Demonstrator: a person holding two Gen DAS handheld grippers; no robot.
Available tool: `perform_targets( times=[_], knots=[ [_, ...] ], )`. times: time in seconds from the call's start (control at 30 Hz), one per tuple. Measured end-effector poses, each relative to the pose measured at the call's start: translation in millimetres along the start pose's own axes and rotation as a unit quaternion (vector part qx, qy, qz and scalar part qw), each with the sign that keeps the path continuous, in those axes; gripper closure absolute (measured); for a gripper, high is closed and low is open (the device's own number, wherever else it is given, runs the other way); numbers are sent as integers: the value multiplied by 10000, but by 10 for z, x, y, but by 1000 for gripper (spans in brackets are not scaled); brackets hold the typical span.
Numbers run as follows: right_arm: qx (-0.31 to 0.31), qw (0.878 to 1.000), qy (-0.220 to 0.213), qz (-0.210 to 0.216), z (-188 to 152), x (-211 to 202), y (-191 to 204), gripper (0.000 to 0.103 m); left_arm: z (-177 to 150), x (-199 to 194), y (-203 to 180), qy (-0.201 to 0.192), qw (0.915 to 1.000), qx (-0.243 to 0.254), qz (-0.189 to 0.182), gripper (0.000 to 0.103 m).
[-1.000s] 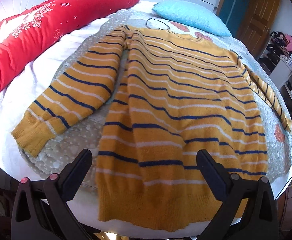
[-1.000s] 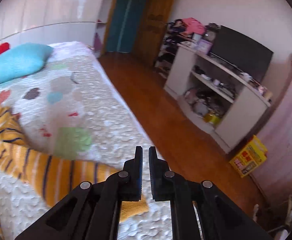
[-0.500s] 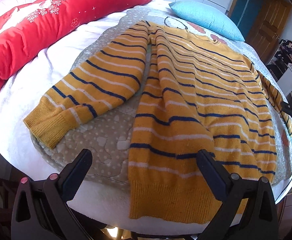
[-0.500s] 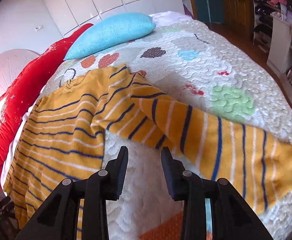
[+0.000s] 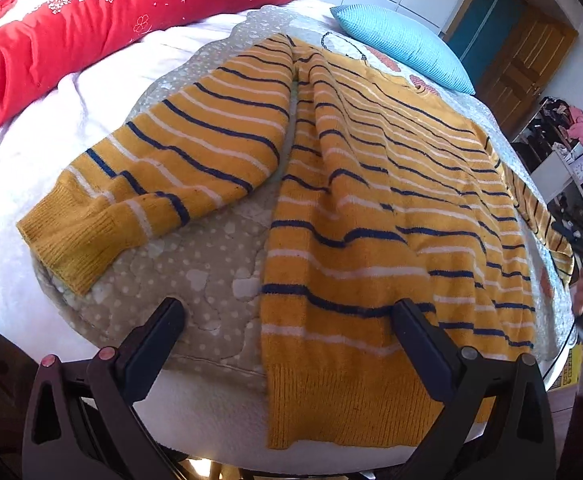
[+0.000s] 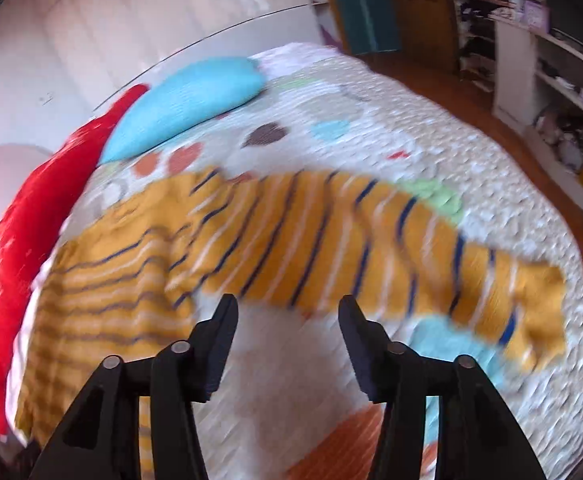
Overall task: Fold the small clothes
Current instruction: 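Grasp the sleeve cuff with the right gripper and fold it across the body, then grasp the other sleeve cuff with the left gripper and fold it across the body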
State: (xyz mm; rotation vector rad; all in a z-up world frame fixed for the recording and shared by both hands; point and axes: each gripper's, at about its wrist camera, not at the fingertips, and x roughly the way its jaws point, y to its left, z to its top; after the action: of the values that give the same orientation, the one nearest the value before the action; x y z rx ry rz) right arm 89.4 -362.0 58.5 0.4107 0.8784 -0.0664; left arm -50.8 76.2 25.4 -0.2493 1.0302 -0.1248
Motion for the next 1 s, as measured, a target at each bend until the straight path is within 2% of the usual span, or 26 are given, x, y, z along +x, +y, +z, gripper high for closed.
perform_targets(
  times=[0.07,0.13,0.23,0.33,0.37,0.4,0.47,0.5,0.53,0.57,0.67,0.8,0.83,1.0],
  knots=[
    [-314,9971,371,592,-466,-89,264,42,28,15,8,19,9995,-42,-316,0],
    [-504,9927,648,884,-900,-133,460,42,51,48,17,59,9978,-155,-634,0],
    [-615,9904,791,953,-1348,-126,593,42,56,94,26,68,9972,-234,-708,0],
    [-638,9921,584,912,-1542,-186,673,42,63,111,24,25,9966,-215,-797,5],
    [-616,9924,538,920,-1603,-220,703,41,69,122,21,44,9965,-197,-810,23],
    [-548,9923,526,983,-1646,-223,733,40,79,142,20,123,9964,-199,-821,57],
    [-506,9919,452,1069,-1692,-208,788,44,86,185,51,320,9951,-321,-882,87],
    [-560,9922,405,1033,-1716,-204,826,51,89,173,73,315,9937,-431,-986,88],
    [-587,9919,425,1042,-1711,-177,861,81,82,140,85,285,9934,-506,-993,88],
    [-526,9907,510,1146,-1695,-163,858,94,74,102,86,254,9940,-503,-941,89],
    [-166,9869,453,1537,-1634,-315,753,94,35,-114,59,53,9969,-368,-700,90],
    [-68,9868,345,1582,-1717,-633,564,95,-96,-430,74,-207,9989,-271,-320,98],
    [5,9872,371,1551,-1763,-667,494,99,-140,-482,98,-247,9990,-266,-255,98],
    [-16,9943,570,896,-1994,-698,234,99,-214,-534,358,-189,9990,-368,-152,97]
  ],
)
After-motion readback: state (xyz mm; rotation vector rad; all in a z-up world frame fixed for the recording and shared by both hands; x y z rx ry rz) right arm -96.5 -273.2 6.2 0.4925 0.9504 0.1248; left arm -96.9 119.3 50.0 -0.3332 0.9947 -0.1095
